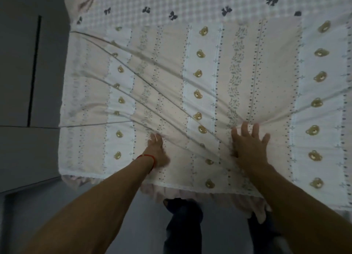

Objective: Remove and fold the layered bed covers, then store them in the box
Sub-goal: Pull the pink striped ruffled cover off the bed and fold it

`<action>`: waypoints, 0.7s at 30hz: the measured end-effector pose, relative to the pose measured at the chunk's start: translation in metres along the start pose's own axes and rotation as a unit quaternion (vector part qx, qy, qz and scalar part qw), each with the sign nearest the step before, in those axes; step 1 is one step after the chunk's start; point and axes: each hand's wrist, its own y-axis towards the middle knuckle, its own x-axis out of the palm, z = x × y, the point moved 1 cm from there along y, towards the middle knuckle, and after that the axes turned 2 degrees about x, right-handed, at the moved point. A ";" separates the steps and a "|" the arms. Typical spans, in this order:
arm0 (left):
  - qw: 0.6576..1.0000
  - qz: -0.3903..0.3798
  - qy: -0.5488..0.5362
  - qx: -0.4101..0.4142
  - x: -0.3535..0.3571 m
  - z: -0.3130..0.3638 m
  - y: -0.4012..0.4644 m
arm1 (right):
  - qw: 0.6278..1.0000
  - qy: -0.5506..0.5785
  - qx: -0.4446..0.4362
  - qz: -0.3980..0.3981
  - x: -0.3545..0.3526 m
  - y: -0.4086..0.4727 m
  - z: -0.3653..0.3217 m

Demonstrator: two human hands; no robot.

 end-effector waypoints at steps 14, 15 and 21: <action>0.996 -0.064 -0.015 0.061 -0.016 -0.009 0.017 | 0.996 -0.052 0.046 -0.049 -0.003 0.010 -0.009; 0.994 -0.069 -0.043 0.078 -0.018 -0.016 0.016 | 0.996 -0.058 0.049 -0.048 -0.004 0.008 -0.006; 0.819 -0.037 -0.564 0.102 -0.057 -0.122 0.000 | 0.958 0.178 0.191 0.121 -0.053 -0.028 -0.084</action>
